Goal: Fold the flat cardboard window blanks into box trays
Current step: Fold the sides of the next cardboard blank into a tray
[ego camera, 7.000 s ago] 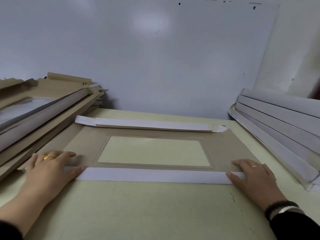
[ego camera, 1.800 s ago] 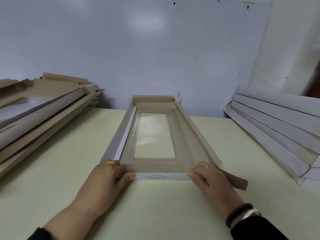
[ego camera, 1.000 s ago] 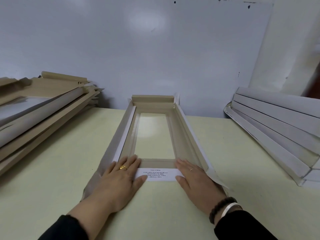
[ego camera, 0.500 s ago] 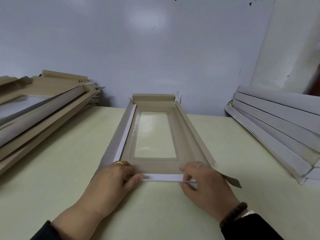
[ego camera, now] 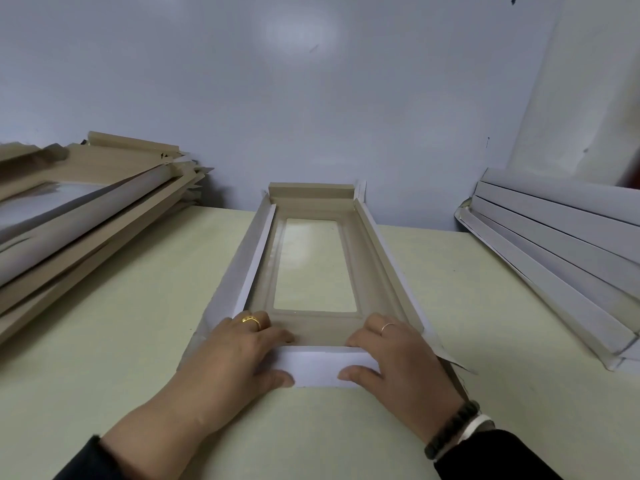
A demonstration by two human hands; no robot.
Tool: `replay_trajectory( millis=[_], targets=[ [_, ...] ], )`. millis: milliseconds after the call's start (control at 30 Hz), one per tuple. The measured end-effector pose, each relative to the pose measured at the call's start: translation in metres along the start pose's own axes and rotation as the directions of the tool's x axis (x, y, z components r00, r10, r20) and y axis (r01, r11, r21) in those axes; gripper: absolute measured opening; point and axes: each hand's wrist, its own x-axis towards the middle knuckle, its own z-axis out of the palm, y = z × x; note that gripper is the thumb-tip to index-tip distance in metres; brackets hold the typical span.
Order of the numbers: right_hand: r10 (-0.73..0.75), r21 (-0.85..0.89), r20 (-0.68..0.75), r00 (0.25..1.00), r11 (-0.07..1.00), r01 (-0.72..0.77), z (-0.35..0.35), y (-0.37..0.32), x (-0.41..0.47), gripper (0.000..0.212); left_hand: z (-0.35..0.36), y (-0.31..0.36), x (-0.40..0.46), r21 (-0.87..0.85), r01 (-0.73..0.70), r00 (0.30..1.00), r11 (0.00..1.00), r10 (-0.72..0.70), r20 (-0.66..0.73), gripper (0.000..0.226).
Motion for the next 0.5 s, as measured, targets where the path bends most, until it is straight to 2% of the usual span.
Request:
replay_trajectory(
  millis=[67,133,200,233,300,367,433,500],
  targets=[
    [-0.055,-0.114,-0.049,0.997,0.992,0.049,-0.007,-0.008,-0.003,0.028,-0.012,-0.001,-0.001,-0.101,-0.051,0.996,0.994,0.044,-0.075,0.042],
    [-0.122,-0.233,-0.075,0.99,0.967,0.101,-0.009,-0.012,-0.006,0.034,-0.024,-0.008,-0.004,-0.191,-0.064,0.972,0.979,0.018,-0.234,0.037],
    [-0.195,-0.312,-0.043,0.98,0.934,0.173,-0.01,-0.016,-0.01,0.038,-0.033,-0.02,-0.008,-0.184,-0.018,0.94,0.983,-0.046,-0.338,0.017],
    [-0.219,-0.332,-0.014,0.976,0.921,0.202,-0.011,-0.017,-0.012,0.039,-0.036,-0.028,-0.009,-0.167,0.005,0.933,0.986,-0.064,-0.353,0.014],
    [-0.263,-0.342,0.014,0.965,0.905,0.252,-0.012,-0.019,-0.013,0.039,-0.036,-0.046,-0.013,-0.174,0.097,0.943,0.98,-0.146,-0.3,0.05],
    [-0.274,-0.26,0.021,0.961,0.927,0.27,-0.014,-0.019,-0.013,0.036,-0.031,-0.068,-0.019,-0.217,0.174,0.954,0.96,-0.22,-0.206,0.067],
    [-0.257,-0.183,0.077,0.963,0.946,0.267,-0.017,-0.019,-0.015,0.031,-0.027,-0.083,-0.025,-0.267,0.248,0.949,0.931,-0.289,-0.128,0.074],
    [-0.244,-0.108,0.17,0.955,0.958,0.264,-0.018,-0.019,-0.017,0.029,-0.024,-0.093,-0.029,-0.321,0.263,0.949,0.91,-0.303,-0.082,0.074]
  ],
)
